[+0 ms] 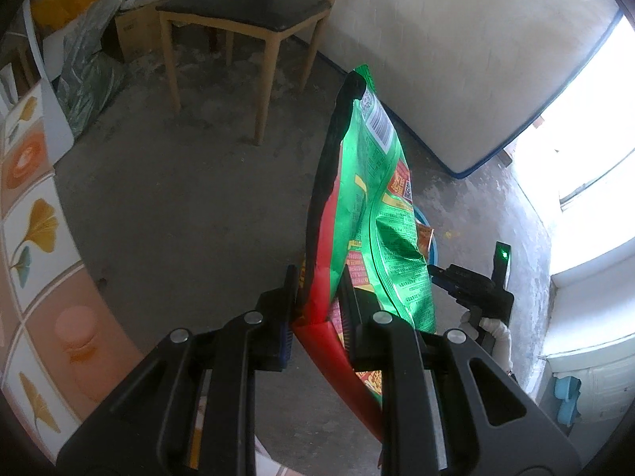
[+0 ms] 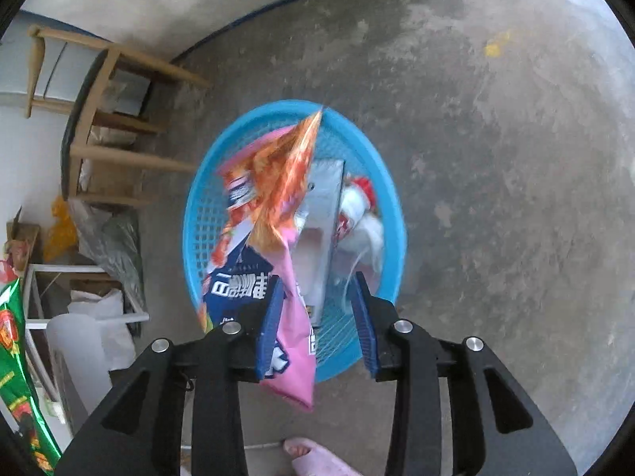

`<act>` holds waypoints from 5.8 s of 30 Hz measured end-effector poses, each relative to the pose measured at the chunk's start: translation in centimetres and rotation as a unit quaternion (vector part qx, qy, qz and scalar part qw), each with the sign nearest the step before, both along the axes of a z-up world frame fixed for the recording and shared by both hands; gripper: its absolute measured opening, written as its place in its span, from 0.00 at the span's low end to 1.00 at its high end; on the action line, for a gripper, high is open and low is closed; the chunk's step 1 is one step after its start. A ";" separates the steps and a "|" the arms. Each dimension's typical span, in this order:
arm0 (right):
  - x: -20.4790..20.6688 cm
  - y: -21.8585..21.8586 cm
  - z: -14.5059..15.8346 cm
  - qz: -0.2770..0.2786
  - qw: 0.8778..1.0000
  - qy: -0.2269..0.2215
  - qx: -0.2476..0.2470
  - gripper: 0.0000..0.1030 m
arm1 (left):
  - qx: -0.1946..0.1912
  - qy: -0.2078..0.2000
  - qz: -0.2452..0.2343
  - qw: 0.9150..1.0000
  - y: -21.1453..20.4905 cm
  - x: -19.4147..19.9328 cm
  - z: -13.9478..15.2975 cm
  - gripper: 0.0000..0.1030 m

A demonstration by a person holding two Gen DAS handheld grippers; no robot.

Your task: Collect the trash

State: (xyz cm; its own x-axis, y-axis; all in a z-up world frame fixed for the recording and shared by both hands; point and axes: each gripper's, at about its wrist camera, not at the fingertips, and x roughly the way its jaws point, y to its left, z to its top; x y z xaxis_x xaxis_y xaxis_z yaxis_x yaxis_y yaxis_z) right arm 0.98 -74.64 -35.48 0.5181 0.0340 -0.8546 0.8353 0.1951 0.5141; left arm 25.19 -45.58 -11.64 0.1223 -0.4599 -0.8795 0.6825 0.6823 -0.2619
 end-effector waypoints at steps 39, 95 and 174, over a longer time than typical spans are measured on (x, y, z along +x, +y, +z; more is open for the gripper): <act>5.7 6.0 11.2 0.158 0.962 0.021 -0.223 0.30 | -0.087 0.012 -0.063 0.994 10.7 -4.0 11.0 0.60; -10.7 35.6 37.0 0.211 0.861 -0.136 -0.443 0.94 | -0.102 -0.216 0.249 0.939 38.3 -17.7 12.8 0.92; -5.9 45.2 32.5 0.328 0.829 -0.004 -0.453 0.94 | 0.055 -0.199 0.316 0.926 37.8 -19.7 9.5 0.92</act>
State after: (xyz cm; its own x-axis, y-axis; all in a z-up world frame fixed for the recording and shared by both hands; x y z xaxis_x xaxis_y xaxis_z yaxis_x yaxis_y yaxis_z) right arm -4.91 -29.49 -2.97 0.6483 -0.3425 -0.6800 0.3939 0.9152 -0.0854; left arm 5.50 -7.81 -2.13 0.6617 -0.0971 -0.7435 0.1662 0.9859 0.0192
